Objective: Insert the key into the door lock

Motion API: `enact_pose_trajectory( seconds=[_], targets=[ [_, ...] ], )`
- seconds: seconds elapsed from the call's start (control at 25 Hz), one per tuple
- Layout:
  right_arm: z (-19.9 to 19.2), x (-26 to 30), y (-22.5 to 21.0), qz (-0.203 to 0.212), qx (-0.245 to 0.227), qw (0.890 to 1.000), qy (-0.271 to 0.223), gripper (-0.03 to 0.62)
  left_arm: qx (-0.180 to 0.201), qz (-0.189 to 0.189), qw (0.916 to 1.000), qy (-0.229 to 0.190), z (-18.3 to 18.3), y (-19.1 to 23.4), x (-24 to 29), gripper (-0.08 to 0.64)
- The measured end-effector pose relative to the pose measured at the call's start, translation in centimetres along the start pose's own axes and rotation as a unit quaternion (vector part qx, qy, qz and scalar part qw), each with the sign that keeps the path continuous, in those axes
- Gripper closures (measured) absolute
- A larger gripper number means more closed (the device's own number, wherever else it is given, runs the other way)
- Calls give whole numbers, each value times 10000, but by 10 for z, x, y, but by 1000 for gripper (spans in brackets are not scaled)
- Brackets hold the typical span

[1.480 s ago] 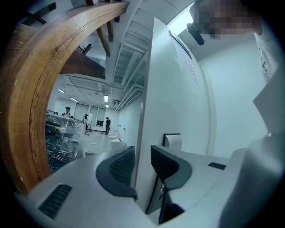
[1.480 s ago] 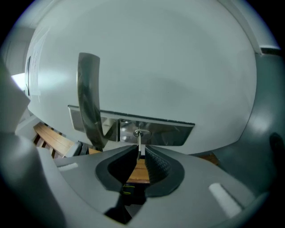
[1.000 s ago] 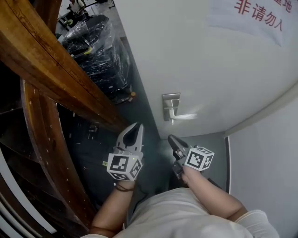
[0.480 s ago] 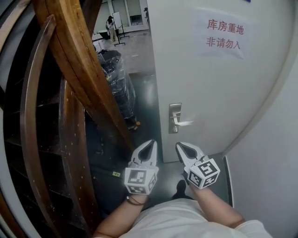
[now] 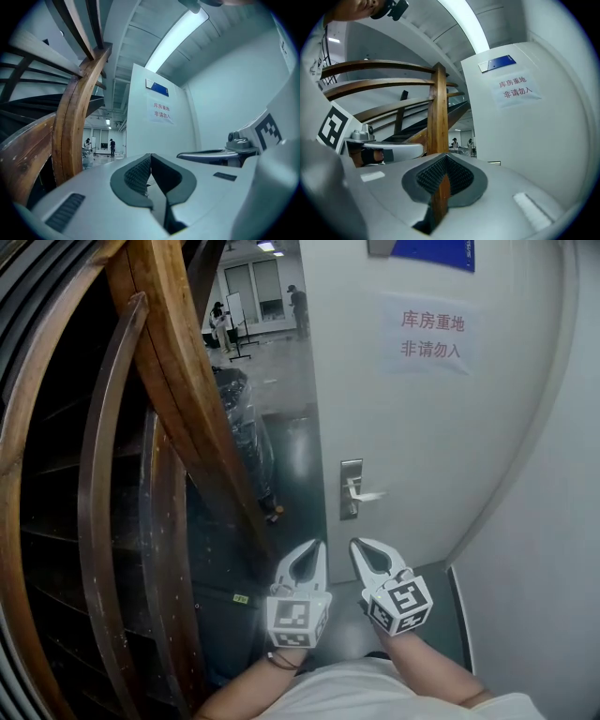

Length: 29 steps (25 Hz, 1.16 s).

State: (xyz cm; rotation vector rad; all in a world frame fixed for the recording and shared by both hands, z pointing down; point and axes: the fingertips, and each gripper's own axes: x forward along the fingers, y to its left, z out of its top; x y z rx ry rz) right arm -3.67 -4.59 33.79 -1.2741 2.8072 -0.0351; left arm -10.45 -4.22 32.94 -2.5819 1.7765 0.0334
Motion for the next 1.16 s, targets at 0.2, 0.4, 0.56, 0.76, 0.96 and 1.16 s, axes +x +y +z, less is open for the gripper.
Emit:
enact_pose_trajectory(
  seconds=[0.2, 0.4, 0.56, 0.76, 0.96, 1.16],
  targets=[
    [5, -4, -2, -66, -46, 10000, 18, 591, -11, 83, 10000, 28, -1, -5, -1, 552],
    [7, -3, -3, -46, 16, 10000, 79, 591, 14, 64, 10000, 7, -1, -12, 4, 552],
    [8, -4, -2, 16, 187, 9998, 70, 591, -74, 56, 10000, 29, -2, -14, 5, 552],
    [15, -2, -3, -8, 204, 9998, 15, 591, -40, 55, 10000, 65, -1, -13, 6, 552],
    [15, 1, 2, -25, 216, 9998, -6, 591, -78, -12, 10000, 41, -3, -9, 4, 552],
    [15, 3, 9, 21, 213, 9998, -4, 592, -62, -58, 10000, 37, -3, -8, 3, 552]
  ],
)
